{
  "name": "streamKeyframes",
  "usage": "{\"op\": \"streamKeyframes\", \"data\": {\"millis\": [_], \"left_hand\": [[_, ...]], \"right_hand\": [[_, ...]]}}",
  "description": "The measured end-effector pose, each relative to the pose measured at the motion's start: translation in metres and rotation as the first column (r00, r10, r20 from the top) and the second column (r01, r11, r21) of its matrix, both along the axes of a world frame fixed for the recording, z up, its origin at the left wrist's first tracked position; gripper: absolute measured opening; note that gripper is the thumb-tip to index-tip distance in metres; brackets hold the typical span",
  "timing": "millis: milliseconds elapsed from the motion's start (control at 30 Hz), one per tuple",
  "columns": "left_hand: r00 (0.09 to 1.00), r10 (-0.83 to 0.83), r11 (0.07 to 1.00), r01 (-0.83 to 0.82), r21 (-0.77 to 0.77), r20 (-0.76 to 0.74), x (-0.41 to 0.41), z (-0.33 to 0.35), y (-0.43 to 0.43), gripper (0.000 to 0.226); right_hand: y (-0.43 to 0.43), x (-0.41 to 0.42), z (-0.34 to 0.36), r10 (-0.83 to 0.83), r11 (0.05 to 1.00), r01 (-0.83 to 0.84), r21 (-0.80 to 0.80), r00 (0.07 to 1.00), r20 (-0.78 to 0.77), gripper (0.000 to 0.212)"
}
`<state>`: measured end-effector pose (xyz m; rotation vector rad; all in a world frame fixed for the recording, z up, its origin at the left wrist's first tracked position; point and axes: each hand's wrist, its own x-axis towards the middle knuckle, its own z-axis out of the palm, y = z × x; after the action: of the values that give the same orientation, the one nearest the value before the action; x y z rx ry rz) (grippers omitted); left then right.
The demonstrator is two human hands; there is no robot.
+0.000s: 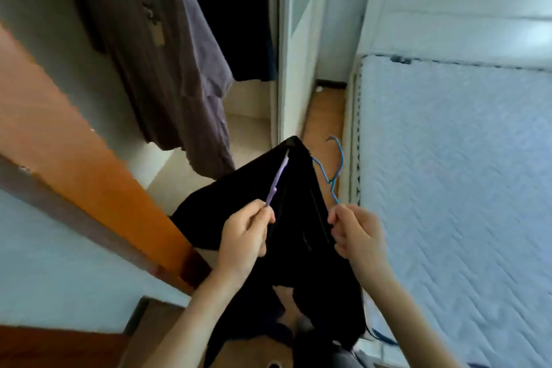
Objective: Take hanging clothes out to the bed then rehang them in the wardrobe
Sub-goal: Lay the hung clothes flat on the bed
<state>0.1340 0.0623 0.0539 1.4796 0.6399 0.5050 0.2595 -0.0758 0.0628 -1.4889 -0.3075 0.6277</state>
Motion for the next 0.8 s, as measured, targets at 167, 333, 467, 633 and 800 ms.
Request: {"op": "streamKeyframes", "data": {"millis": [167, 333, 467, 633, 800], "left_hand": [[0.969, -0.244, 0.970, 0.245, -0.013, 0.023, 0.008, 0.016, -0.064, 0.031], [0.874, -0.486, 0.874, 0.486, 0.006, -0.014, 0.005, 0.007, -0.158, 0.030], [0.727, -0.685, 0.726, 0.687, 0.030, -0.050, 0.001, 0.000, -0.261, 0.030], [0.607, -0.789, 0.610, 0.792, -0.001, -0.094, -0.003, -0.015, -0.388, 0.031], [0.558, -0.816, 0.570, 0.820, -0.051, -0.148, 0.006, -0.034, -0.490, 0.030]], "right_hand": [[-0.105, -0.035, 0.012, -0.239, 0.968, 0.241, 0.063, 0.970, -0.045, 0.032], [-0.221, -0.083, -0.003, -0.470, 0.879, 0.475, 0.055, 0.879, -0.079, 0.033], [-0.337, -0.139, -0.014, -0.632, 0.768, 0.639, 0.046, 0.768, -0.109, 0.035], [-0.476, -0.212, -0.021, -0.770, 0.638, 0.770, -0.023, 0.638, -0.004, 0.040], [-0.579, -0.237, -0.031, -0.838, 0.511, 0.851, -0.119, 0.525, 0.151, 0.038]]}}
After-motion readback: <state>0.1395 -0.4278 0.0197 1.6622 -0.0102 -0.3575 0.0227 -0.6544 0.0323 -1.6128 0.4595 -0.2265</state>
